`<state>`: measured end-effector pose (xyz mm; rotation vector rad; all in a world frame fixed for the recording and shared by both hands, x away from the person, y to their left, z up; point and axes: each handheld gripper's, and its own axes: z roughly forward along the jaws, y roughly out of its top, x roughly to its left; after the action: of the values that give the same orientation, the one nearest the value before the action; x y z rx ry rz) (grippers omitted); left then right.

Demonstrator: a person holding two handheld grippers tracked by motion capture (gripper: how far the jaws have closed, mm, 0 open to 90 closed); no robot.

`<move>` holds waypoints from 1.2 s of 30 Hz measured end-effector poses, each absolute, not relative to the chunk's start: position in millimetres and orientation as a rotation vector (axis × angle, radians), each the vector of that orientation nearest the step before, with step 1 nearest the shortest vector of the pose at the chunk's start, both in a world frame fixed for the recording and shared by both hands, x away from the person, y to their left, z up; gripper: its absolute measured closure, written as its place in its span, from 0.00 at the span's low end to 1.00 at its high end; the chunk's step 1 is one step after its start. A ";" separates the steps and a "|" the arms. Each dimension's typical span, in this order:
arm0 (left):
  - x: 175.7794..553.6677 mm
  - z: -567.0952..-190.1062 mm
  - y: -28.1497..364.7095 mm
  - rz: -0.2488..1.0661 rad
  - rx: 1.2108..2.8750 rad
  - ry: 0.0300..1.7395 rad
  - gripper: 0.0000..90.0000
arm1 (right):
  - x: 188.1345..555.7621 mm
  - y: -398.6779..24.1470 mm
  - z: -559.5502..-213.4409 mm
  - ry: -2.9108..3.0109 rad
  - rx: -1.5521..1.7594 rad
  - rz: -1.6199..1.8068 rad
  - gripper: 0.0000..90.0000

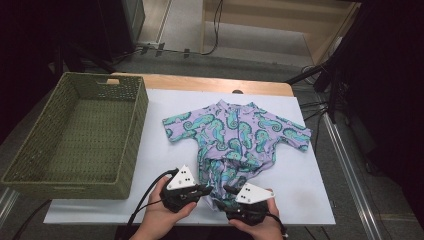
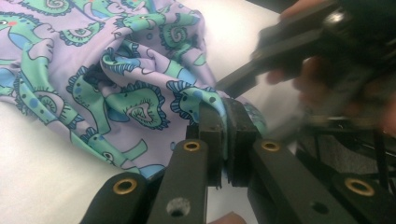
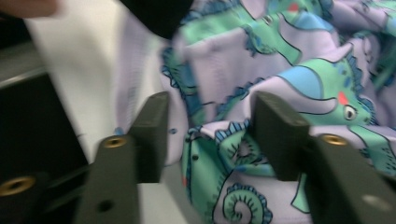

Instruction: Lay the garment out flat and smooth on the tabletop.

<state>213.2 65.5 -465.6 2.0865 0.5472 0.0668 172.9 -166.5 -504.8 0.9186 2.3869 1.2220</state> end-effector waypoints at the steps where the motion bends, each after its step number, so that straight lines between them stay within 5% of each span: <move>1: 213.2 -465.6 65.5 0.067 2.086 0.547 0.96 | 172.9 -166.5 -504.8 2.387 0.919 1.222 0.54; 2: 211.1 -464.6 65.6 0.073 2.092 0.535 0.96 | 172.9 -163.6 -505.7 2.372 0.946 1.207 0.60; 4: 207.4 -460.3 66.5 0.077 2.090 0.520 0.96 | 171.0 -161.3 -503.6 2.359 0.949 1.183 0.89; 7: 201.8 -449.2 68.8 0.071 2.073 0.486 0.95 | 163.6 -171.6 -491.9 2.356 0.963 1.277 0.90; 14: 201.7 -453.3 87.4 0.049 2.004 0.535 0.59 | 142.3 -215.0 -486.0 2.323 1.010 1.441 0.60; 20: 204.6 -481.4 88.2 0.031 2.084 0.630 0.48 | 156.7 -236.6 -498.6 2.225 1.260 1.377 0.33; 25: 201.1 -503.3 68.9 0.101 2.227 0.705 0.52 | 159.1 -208.0 -511.5 2.360 1.210 1.324 0.33; 26: 196.5 -503.4 65.2 0.158 2.248 0.675 0.74 | 158.2 -192.4 -516.7 2.424 1.173 1.228 0.55; 27: 196.5 -503.4 65.2 0.158 2.248 0.675 0.84 | 159.0 -187.8 -519.7 2.460 1.153 1.186 0.69; 30: 191.4 -492.3 63.6 0.175 2.228 0.608 0.96 | 156.9 -190.2 -519.2 2.485 1.149 1.159 0.96; 34: 185.0 -476.4 52.0 0.052 2.183 0.457 0.94 | 142.0 -224.4 -506.2 2.364 1.243 1.135 0.98; 36: 182.6 -475.0 47.0 -0.028 2.140 0.406 0.76 | 134.1 -251.4 -501.9 2.256 1.340 1.128 0.98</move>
<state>182.6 47.0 -475.0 2.1400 0.4058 -0.0279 134.1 -251.4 -501.9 1.3395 2.2559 1.1280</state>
